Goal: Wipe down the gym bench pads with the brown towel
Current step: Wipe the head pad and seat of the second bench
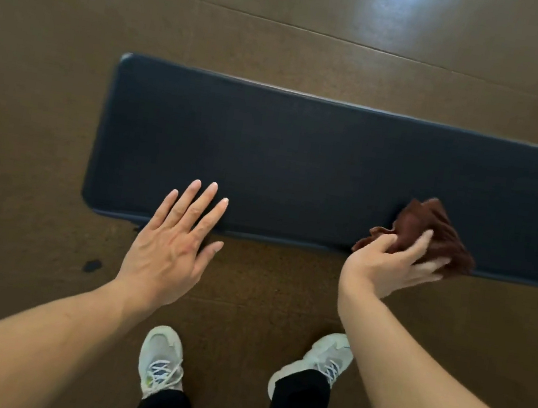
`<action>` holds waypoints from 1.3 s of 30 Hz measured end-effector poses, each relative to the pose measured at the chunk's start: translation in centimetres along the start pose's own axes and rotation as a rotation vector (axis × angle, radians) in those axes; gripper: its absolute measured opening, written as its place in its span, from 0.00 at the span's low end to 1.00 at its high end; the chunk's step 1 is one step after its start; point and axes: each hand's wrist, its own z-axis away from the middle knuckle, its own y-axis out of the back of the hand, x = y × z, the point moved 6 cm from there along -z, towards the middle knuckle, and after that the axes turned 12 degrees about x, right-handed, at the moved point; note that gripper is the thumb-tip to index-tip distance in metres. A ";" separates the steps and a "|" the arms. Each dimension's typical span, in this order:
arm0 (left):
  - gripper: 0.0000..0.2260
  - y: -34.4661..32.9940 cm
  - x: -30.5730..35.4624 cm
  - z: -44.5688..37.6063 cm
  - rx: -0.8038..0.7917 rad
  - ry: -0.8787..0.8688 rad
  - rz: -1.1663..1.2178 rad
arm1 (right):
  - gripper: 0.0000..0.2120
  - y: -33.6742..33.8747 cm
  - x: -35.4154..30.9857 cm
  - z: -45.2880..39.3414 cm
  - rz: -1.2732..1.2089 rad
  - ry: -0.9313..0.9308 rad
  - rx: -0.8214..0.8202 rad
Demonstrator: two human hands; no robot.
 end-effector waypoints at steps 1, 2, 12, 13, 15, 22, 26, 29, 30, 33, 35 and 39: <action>0.29 0.2 -1.9 0.9 0.003 0.005 -0.006 | 0.25 -0.6 -0.7 2.6 0.043 0.169 -0.044; 0.29 0.4 -3.4 1.6 0.007 0.002 -0.015 | 0.24 -1.2 -1.4 4.8 0.083 0.335 -0.087; 0.33 1.2 -17.9 11.7 0.009 0.696 0.159 | 0.28 -5.4 -9.8 30.8 0.102 1.255 -0.617; 0.35 0.8 -18.6 12.8 -0.029 0.739 0.164 | 0.28 -5.5 -10.2 32.6 0.109 1.339 -0.655; 0.37 -0.1 -19.2 14.7 -0.106 0.783 0.167 | 0.30 -5.8 -10.6 35.1 0.153 1.569 -0.741; 0.40 -1.1 -13.1 13.2 -0.415 0.513 0.155 | 0.33 -5.7 -10.4 31.6 0.236 2.160 -0.850; 0.35 0.4 -7.8 8.7 -0.446 0.405 0.149 | 0.36 -4.5 -7.7 24.5 0.255 2.250 -0.834; 0.29 0.6 -3.7 5.7 -0.473 0.359 0.161 | 0.39 -3.5 -5.4 17.7 0.303 2.244 -0.855; 0.27 0.8 -2.9 5.3 -0.487 0.356 0.160 | 0.40 -3.2 -4.7 15.9 0.303 2.234 -0.860; 0.25 -0.3 3.4 2.2 -0.543 0.288 0.160 | 0.43 -1.6 -2.7 6.6 0.372 2.134 -0.824; 0.24 -1.1 7.4 0.6 -0.588 0.273 0.170 | 0.44 -0.4 -1.1 0.7 0.418 2.065 -0.776; 0.24 -2.5 16.9 -2.6 -0.639 0.200 0.216 | 0.48 2.9 3.2 -11.3 0.548 1.969 -0.672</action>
